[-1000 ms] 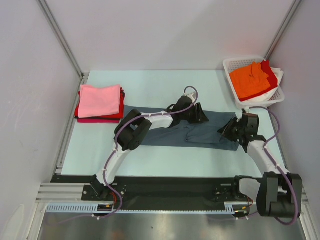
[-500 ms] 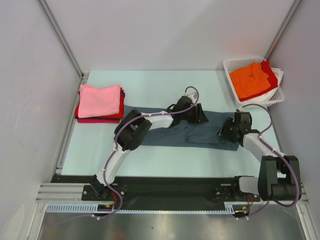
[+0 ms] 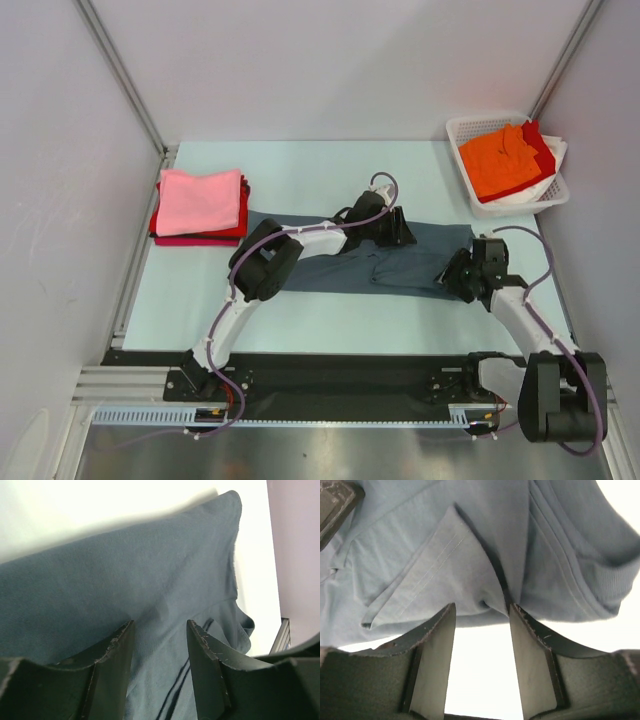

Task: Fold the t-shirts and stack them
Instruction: Fold the tshirt

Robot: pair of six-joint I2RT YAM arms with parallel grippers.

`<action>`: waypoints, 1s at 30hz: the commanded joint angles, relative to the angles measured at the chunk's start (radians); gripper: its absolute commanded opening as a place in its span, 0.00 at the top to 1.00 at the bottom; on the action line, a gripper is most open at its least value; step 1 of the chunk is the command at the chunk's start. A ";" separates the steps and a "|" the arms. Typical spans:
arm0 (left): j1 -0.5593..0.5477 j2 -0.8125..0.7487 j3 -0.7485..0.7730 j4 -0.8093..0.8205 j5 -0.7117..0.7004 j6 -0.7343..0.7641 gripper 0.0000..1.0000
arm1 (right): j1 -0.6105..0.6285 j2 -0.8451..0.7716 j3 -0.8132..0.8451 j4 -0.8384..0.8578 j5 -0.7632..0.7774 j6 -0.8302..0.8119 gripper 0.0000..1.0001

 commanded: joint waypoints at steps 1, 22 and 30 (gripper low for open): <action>0.007 -0.016 0.038 -0.015 -0.005 0.019 0.48 | -0.009 -0.103 -0.022 -0.090 -0.077 0.064 0.49; 0.012 -0.006 0.049 -0.023 -0.003 0.026 0.48 | -0.062 -0.025 0.070 -0.024 0.066 -0.047 0.54; 0.013 -0.008 0.050 -0.023 0.000 0.026 0.48 | -0.045 0.021 0.095 0.022 0.076 -0.054 0.54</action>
